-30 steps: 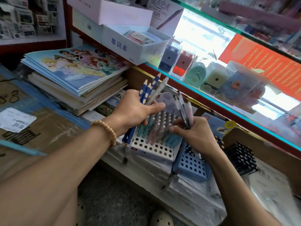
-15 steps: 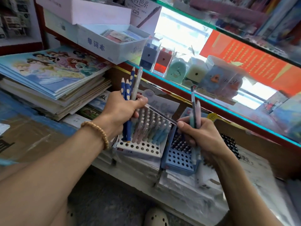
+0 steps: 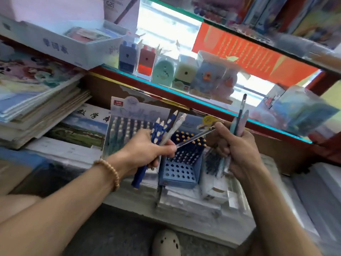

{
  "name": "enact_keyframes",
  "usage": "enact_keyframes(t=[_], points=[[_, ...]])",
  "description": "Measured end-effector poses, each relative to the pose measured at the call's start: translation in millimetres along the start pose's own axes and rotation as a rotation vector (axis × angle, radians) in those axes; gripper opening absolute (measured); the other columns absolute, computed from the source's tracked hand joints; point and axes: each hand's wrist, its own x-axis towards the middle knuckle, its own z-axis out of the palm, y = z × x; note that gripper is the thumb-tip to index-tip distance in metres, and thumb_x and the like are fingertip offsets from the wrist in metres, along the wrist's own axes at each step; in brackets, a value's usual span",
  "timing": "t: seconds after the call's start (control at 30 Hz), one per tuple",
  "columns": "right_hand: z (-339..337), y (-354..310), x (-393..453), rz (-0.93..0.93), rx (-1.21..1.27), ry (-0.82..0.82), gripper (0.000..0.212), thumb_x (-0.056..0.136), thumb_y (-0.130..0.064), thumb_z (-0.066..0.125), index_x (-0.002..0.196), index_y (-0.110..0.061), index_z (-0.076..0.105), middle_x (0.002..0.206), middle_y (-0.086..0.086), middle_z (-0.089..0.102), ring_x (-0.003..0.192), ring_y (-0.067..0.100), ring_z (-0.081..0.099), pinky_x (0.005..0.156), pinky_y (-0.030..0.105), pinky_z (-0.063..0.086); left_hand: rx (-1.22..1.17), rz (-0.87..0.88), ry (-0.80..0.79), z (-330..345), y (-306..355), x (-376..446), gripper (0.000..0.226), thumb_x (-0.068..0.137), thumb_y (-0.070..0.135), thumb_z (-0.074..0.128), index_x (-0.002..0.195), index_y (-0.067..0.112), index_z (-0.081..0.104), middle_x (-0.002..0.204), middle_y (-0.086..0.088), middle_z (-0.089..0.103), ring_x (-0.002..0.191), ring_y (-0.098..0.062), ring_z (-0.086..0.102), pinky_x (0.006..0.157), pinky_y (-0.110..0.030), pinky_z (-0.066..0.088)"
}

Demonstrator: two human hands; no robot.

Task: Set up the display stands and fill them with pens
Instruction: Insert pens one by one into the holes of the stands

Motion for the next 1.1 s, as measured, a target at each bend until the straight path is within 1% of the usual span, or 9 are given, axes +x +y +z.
enact_keyframes(t=[0.07,0.2,0.33,0.43,0.53,0.67,0.87,0.97,1.1], points=[[-5.7,-2.5,-4.2,-0.031,-0.073,0.088,0.01,0.084,-0.016,0.071,0.082,-0.007,0.067,0.051,-0.004,0.06,0.038,0.004,0.042,0.038,0.016,0.033,0.013,0.015,-0.008,9.8,-1.3,3.9,0.008,0.082,0.012,0.078,0.081,0.006,0.072,0.068,-0.006,0.069,0.042,-0.011,0.049,0.04,-0.02,0.041],[-26.2,-1.2,-4.3,-0.032,-0.148,0.208,0.006,0.083,-0.012,0.075,0.085,-0.008,0.072,0.07,0.004,0.067,0.048,0.006,0.052,0.048,0.019,0.044,0.007,0.014,-0.022,30.8,-2.1,11.7,0.015,0.079,0.014,0.08,0.085,0.003,0.072,0.064,-0.001,0.068,0.041,-0.009,0.049,0.04,-0.019,0.04],[-61.8,-4.1,-0.4,-0.096,-0.159,0.36,0.009,0.082,-0.008,0.077,0.086,-0.004,0.071,0.07,0.009,0.06,0.042,0.007,0.04,0.042,0.019,0.035,0.025,0.02,-0.019,52.7,-5.3,19.0,0.021,0.087,0.024,0.073,0.089,0.003,0.072,0.072,-0.005,0.074,0.039,-0.009,0.049,0.039,-0.02,0.04],[-91.8,-3.8,0.2,-0.186,-0.295,0.445,0.009,0.079,-0.009,0.081,0.078,-0.012,0.072,0.066,0.006,0.062,0.041,0.006,0.043,0.042,0.019,0.037,0.015,-0.012,-0.012,60.3,-6.9,24.2,0.028,0.091,0.03,0.067,0.092,0.002,0.07,0.063,-0.001,0.069,0.039,-0.009,0.049,0.039,-0.021,0.039],[-106.3,2.1,-0.8,-0.22,-0.519,0.46,0.013,0.078,-0.014,0.083,0.079,-0.018,0.071,0.073,0.004,0.068,0.053,0.006,0.054,0.054,0.022,0.044,-0.03,-0.041,-0.047,63.2,-4.9,27.0,0.033,0.096,0.033,0.059,0.095,0.001,0.069,0.058,0.001,0.059,0.041,-0.01,0.05,0.04,-0.021,0.039],[-105.8,13.3,1.5,-0.25,-0.687,0.456,0.023,0.078,-0.016,0.084,0.072,-0.027,0.065,0.074,-0.002,0.068,0.066,0.012,0.062,0.064,0.024,0.051,-0.083,-0.055,-0.123,66.5,-1.4,26.4,0.033,0.098,0.033,0.054,0.097,0.003,0.069,0.059,-0.003,0.058,0.045,-0.014,0.056,0.045,-0.024,0.043],[-97.6,34.1,2.5,-0.217,-0.772,0.417,0.013,0.081,-0.015,0.08,0.081,-0.017,0.068,0.073,-0.006,0.064,0.064,0.001,0.059,0.053,0.003,0.043,-0.079,-0.05,-0.143,68.8,-3.2,26.1,0.037,0.098,0.035,0.052,0.1,0.001,0.068,0.058,-0.004,0.058,0.046,-0.017,0.057,0.046,-0.024,0.042],[-96.4,41.6,4.5,-0.226,-0.813,0.413,0.013,0.081,-0.016,0.081,0.081,-0.017,0.067,0.07,-0.008,0.062,0.056,-0.003,0.058,0.051,0.004,0.042,-0.093,-0.051,-0.124,66.8,-5.1,26.3,0.037,0.097,0.036,0.053,0.1,0.002,0.069,0.057,-0.002,0.056,0.044,-0.015,0.054,0.048,-0.027,0.041],[-96.9,45.7,8.5,-0.224,-0.838,0.395,0.012,0.082,-0.019,0.08,0.081,-0.018,0.068,0.071,-0.007,0.064,0.059,-0.003,0.06,0.052,0.007,0.043,-0.115,-0.065,-0.086,61.4,-7.5,27.0,0.037,0.097,0.035,0.055,0.1,0.001,0.069,0.054,0.0,0.053,0.041,-0.011,0.047,0.04,-0.02,0.038]])
